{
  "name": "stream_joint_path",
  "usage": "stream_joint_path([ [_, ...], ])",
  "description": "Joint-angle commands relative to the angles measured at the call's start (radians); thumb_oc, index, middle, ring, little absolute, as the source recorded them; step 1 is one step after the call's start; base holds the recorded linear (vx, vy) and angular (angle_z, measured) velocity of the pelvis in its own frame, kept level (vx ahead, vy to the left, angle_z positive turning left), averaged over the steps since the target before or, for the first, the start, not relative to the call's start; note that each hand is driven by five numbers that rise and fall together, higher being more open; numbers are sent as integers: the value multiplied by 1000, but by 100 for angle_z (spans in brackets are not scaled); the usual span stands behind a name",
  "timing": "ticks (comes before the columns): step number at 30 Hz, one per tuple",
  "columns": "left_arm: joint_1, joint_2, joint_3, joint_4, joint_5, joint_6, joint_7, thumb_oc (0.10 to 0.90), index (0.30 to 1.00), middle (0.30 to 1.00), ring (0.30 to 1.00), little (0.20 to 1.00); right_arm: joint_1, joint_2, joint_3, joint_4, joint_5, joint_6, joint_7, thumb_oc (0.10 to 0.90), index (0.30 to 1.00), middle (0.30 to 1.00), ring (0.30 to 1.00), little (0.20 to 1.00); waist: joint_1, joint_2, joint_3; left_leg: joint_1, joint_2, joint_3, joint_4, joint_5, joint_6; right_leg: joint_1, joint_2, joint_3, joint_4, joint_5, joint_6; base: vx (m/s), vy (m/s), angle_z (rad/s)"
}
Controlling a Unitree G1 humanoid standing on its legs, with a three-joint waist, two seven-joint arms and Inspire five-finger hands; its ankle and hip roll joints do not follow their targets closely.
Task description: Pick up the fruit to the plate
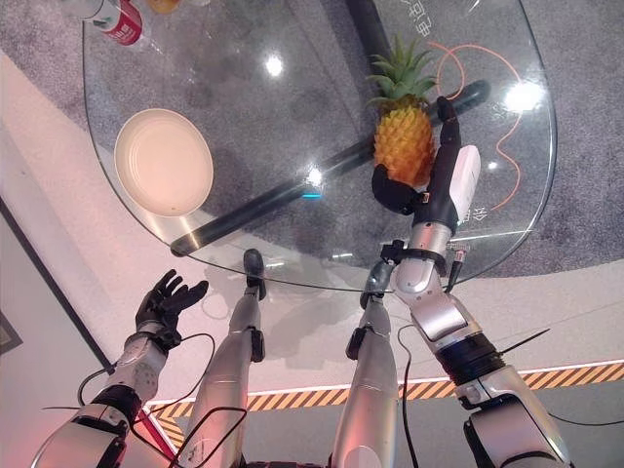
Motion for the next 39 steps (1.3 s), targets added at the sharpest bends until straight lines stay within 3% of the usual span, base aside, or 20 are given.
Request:
stream_joint_path([
  [1, 28, 33, -10, 48, 16, -12, 12, 800, 900, 900, 900, 900, -25, -37, 0, -11, -33, -18, -84, 800, 900, 900, 900, 900, -2, 4, -11, 18, 47, -22, 64, -69, -42, -38, -19, -6, -6, 98, 37, 0, 0, 0],
  [28, 28, 17, -35, 29, 31, -3, 22, 800, 900, 900, 900, 900, -54, 24, 11, 138, 64, 51, -62, 800, 900, 900, 900, 900, 14, 21, -11, 10, 44, -31, 69, -67, -41, -54, -28, -7, 6, 103, 36, 1, 1, 0],
  [39, 20, 18, -50, 25, 24, 1, 29, 800, 900, 900, 900, 900, -69, 38, -3, 248, 183, 29, -26, 800, 900, 900, 900, 900, 19, 27, -11, 10, 45, -32, 67, -66, -43, -57, -28, -7, 7, 106, 34, 0, 0, 0],
])
